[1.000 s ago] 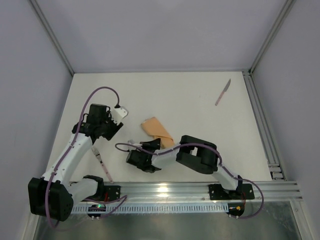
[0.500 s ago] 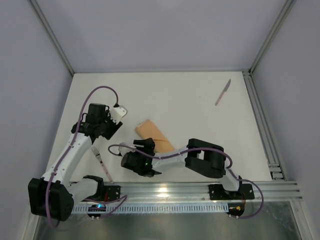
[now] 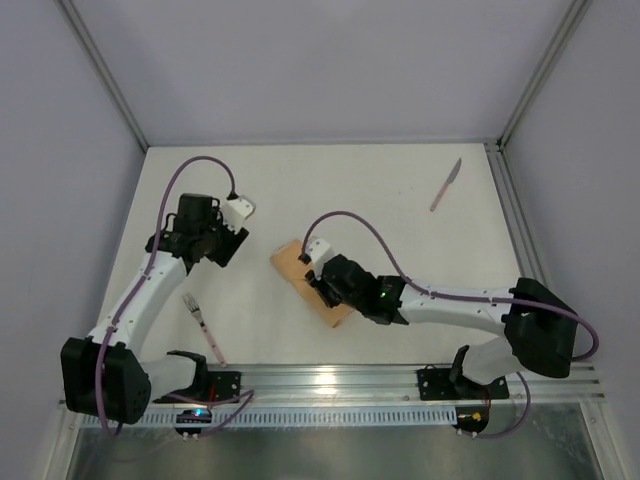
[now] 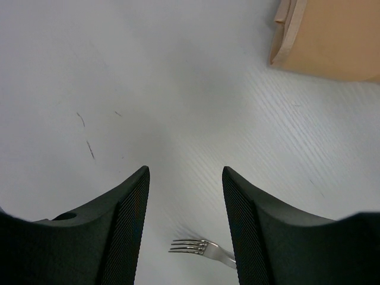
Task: Fold the napkin into a case and place the utensils inside
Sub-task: Move the smaller rectangle-folded napkin to the center of the board.
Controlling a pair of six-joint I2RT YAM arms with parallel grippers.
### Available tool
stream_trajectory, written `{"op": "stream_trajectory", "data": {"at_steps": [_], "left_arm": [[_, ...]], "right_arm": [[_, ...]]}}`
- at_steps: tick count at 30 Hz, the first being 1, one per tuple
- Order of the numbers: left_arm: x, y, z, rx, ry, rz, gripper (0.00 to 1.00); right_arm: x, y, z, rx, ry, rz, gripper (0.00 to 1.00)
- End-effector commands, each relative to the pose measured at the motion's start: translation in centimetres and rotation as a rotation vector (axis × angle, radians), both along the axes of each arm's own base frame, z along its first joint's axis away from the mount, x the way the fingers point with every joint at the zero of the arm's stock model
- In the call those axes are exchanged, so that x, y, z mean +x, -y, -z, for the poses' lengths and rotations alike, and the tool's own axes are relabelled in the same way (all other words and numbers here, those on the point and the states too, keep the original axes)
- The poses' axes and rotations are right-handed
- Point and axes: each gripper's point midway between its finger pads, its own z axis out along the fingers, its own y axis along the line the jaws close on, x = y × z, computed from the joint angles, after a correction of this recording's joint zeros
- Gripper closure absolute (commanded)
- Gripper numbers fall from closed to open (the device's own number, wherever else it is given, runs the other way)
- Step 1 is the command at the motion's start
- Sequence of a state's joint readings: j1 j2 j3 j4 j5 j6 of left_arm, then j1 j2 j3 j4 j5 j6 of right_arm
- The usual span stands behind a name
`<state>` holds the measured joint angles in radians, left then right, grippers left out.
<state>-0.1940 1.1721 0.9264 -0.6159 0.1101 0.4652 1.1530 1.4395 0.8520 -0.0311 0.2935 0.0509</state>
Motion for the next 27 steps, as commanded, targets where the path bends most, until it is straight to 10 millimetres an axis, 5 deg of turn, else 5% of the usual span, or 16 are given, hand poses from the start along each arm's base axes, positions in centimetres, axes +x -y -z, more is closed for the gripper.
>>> {"op": "stream_trajectory", "data": {"at_steps": [1,11,17,27], "left_arm": [[2.2,1.7,-1.1,-0.091,0.022,-0.002,0.46],[3.5,7.3,1.6,-0.126,-0.06,0.083,0.46],[4.1,12.3,3.8,-0.137,-0.091,0.209,0.44],[6.9,10.7,10.5,0.035,-0.185,0.111,0.53]], "right_arm": [[-1.7,2.8,4.6,0.093,-0.294,0.069,0.74],[-1.8,4.0,9.5,0.045,-0.335,0.068,0.92],[1.6,5.8,9.2,-0.036,-0.221,0.146,0.92],[8.1,6.7,6.0,-0.055,-0.081,0.171,0.91]]}}
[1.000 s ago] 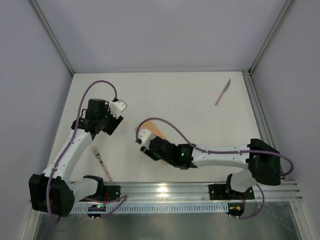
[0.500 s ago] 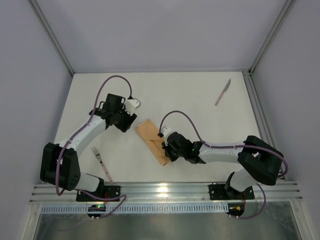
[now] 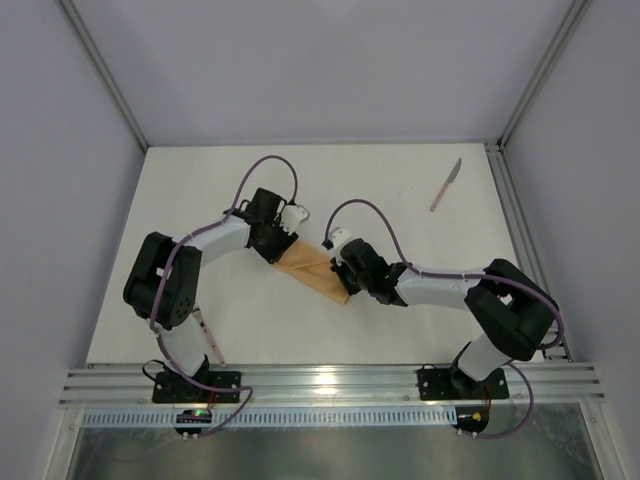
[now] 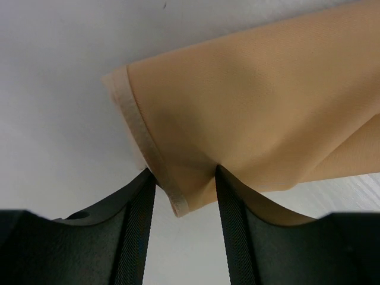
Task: Fold the napkin into a case and place the utensils inside
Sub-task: Move the smaller rectangle-folded napkin to the center of the board, then pick up the knife from the corner of the board.
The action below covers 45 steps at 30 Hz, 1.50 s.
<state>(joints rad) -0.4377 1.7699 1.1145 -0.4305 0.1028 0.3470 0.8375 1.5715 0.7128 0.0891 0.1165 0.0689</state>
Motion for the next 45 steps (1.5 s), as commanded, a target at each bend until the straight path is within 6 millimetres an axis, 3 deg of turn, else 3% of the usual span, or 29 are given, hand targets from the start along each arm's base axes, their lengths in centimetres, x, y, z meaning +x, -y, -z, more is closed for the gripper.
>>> {"op": "stream_trajectory", "data": {"at_steps": [1,6,11,13,16,19,21,23,28,29,30,31,32,33,35,36,37,38,39,40,41,42,43,44,45], "left_arm": [[1.8,-0.1,-0.1,0.021,0.045,-0.025,0.54],[0.3,-0.7,0.2,0.026,0.025,-0.022,0.55],[-0.8,-1.3,0.4,0.036,0.019,-0.017,0.55],[-1.0,-1.4,0.2,0.036,0.018,-0.022,0.54],[-1.0,-1.3,-0.5,0.022,0.032,-0.027,0.54],[-0.7,-1.1,-1.8,-0.002,0.059,-0.036,0.53],[-0.3,-0.9,-2.8,-0.017,0.084,-0.043,0.51],[0.0,-0.7,-4.5,-0.039,0.121,-0.05,0.48],[0.4,-0.2,-10.4,-0.118,0.219,-0.073,0.42],[0.3,-0.5,-12.5,-0.139,0.269,-0.085,0.33],[0.1,-0.7,-13.6,-0.149,0.297,-0.092,0.31],[-0.2,-1.1,-14.2,-0.147,0.321,-0.1,0.28],[-0.4,-1.9,-16.2,-0.15,0.383,-0.121,0.27],[-0.6,-2.7,-16.7,-0.133,0.407,-0.14,0.24],[-0.9,-4.8,-18.3,-0.103,0.464,-0.204,0.17],[-0.9,-5.6,-18.5,-0.093,0.469,-0.245,0.13],[-0.9,-6.5,-18.6,-0.083,0.474,-0.283,0.08],[-0.6,-8.1,-18.7,-0.068,0.48,-0.345,0.07],[-0.4,-9.3,-18.7,-0.064,0.478,-0.407,0.05],[-0.3,-10.1,-18.7,-0.069,0.476,-0.45,0.03],[0.0,-11.1,-18.7,-0.077,0.475,-0.497,0.03],[0.1,-13.2,-18.8,-0.072,0.473,-0.573,0.02],[0.2,-14.1,-18.9,-0.083,0.471,-0.632,0.01],[0.4,-15.5,-18.9,-0.071,0.472,-0.689,0.01],[0.3,-16.7,-19.1,-0.045,0.486,-0.746,0.01]], "right_arm": [[2.5,-0.9,-3.3,-0.01,0.12,-0.029,0.91],[0.9,-2.2,-4.9,0.084,0.109,-0.093,0.89],[-1.5,-2.1,-3.2,0.158,0.043,-0.092,0.89],[-2.9,-1.9,-1.5,0.177,-0.028,-0.085,0.89],[-3.3,-0.8,0.3,0.145,-0.074,-0.032,0.9],[-2.0,0.3,-0.2,0.108,-0.038,0.043,0.9],[-1.0,0.5,-1.7,0.112,0.007,0.07,0.89],[0.2,1.1,-4.2,0.111,0.087,0.099,0.79],[2.8,1.7,-12.6,0.168,0.297,0.154,0.55],[3.2,2.2,-14.8,0.195,0.354,0.176,0.39],[3.8,2.7,-16.3,0.224,0.389,0.215,0.3],[4.6,3.8,-17.7,0.263,0.419,0.277,0.21],[5.2,5.3,-19.3,0.32,0.448,0.372,0.01],[6.5,7.4,-20.1,0.35,0.466,0.455,0.01],[8.0,9.7,-22.2,0.461,0.455,0.578,0.01],[9.5,13.0,-22.0,0.451,0.438,0.677,0.01],[10.3,14.3,-22.2,0.464,0.412,0.714,0.01],[12.1,14.2,-23.3,0.521,0.363,0.716,0.01],[12.8,15.8,-21.5,0.474,0.279,0.766,0.01],[14.4,19.1,-21.0,0.454,0.252,0.852,0.01],[16.2,20.2,-22.8,0.472,0.26,0.883,0.05],[17.4,21.8,-18.5,0.399,0.143,0.969,0.15],[18.5,23.1,-17.7,0.383,0.116,1.016,0.2],[19.8,25.6,-18.0,0.382,0.105,1.085,0.24],[21.0,26.6,-14.6,0.352,0.028,1.142,0.26]]}}
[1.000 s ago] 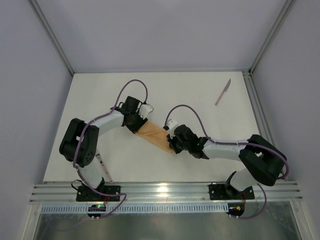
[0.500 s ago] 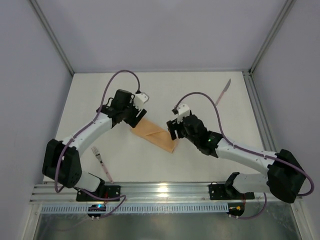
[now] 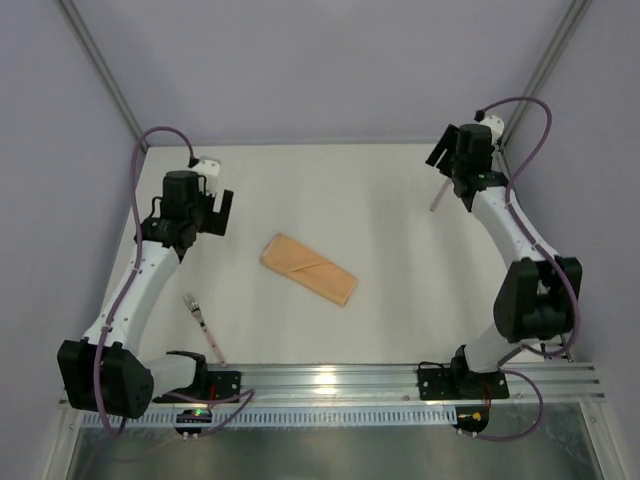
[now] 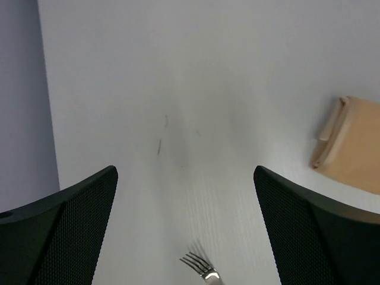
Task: Fold the napkin into a case and place the utensils inside
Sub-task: Pick up the knife from the corner of the board.
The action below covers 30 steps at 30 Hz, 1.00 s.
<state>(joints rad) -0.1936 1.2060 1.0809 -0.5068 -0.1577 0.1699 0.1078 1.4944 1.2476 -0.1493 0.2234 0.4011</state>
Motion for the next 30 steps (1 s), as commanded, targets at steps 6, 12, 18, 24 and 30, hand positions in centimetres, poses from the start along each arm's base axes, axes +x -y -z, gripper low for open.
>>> {"op": "stream_trajectory", "data": {"at_steps": [6,12,18,24,30], "left_arm": [[0.0,-4.7,-1.6,0.002,0.053,-0.266,0.01],[-0.2,-4.5,-1.8,0.0,0.069,-0.247,0.01],[-0.4,-4.1,-1.8,-0.01,0.075,-0.22,0.01],[-0.4,-4.2,-2.3,-0.007,0.086,-0.217,0.01],[-0.4,-4.1,-2.1,-0.009,0.079,-0.211,0.01]], "right_arm": [[5.5,7.3,12.4,0.01,-0.497,0.212,0.38],[6.9,8.7,17.7,-0.115,-0.691,0.195,0.5],[7.5,8.4,19.0,-0.119,-0.704,0.159,0.5],[6.6,7.2,22.5,-0.088,-0.838,0.084,0.47],[5.7,6.7,24.6,-0.07,-0.894,0.043,0.53]]}}
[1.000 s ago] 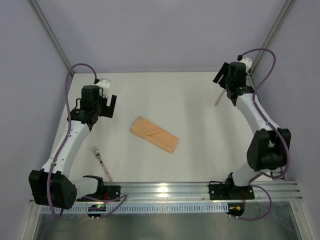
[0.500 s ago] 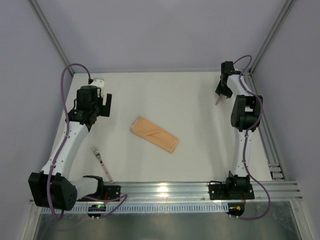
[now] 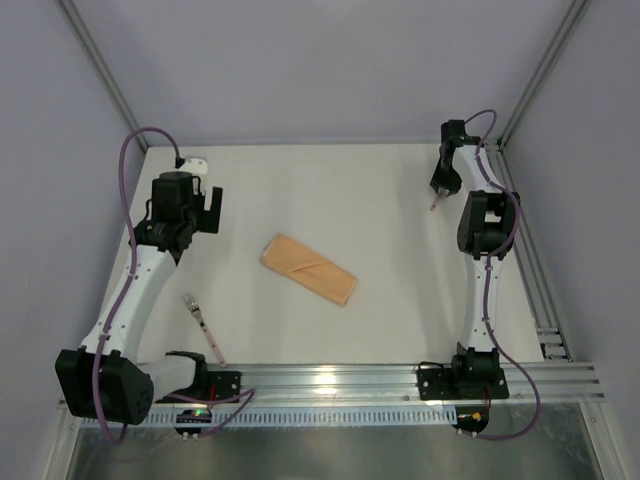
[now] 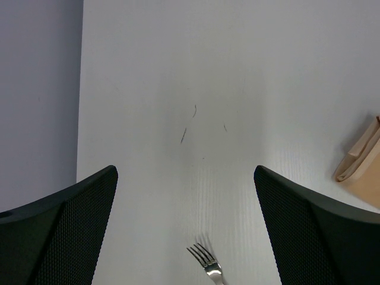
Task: Fold the napkin into a case and place the utensils inside
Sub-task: Pick up the knife from the corner of the board, then pass from the right arm to the left
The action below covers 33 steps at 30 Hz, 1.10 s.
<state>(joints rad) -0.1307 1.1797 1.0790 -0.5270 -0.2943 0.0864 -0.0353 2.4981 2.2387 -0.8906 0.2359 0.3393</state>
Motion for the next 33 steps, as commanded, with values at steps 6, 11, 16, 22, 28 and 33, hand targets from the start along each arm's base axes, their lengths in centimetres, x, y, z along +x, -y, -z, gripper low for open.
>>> {"op": "stream_trajectory", "data": {"at_steps": [6,11,16,22,28,33], "left_arm": [[-0.1,2.5,-1.3,-0.064,0.022,0.142,0.01],[-3.5,8.9,-1.1,-0.232,-0.099,0.525,0.14],[-5.4,10.7,-2.3,-0.263,-0.136,0.639,0.19],[-8.1,13.8,-4.7,-0.356,-0.131,0.778,0.18],[-8.7,17.0,-6.6,-0.401,-0.096,0.86,0.22],[-9.4,18.9,-6.7,-0.392,-0.093,0.924,0.18]], "right_arm": [[-2.0,-0.9,-0.1,0.041,-0.038,-0.057,0.96],[-2.5,-3.8,-10.3,0.093,0.286,-0.069,0.96],[-7.0,-11.8,-17.0,0.232,0.582,-0.161,0.96],[-14.6,-24.8,-26.3,0.53,0.977,-0.297,0.96],[-19.7,-32.5,-32.7,0.777,1.189,-0.317,0.96],[-22.3,-37.5,-35.9,0.923,1.228,-0.367,0.96]]}}
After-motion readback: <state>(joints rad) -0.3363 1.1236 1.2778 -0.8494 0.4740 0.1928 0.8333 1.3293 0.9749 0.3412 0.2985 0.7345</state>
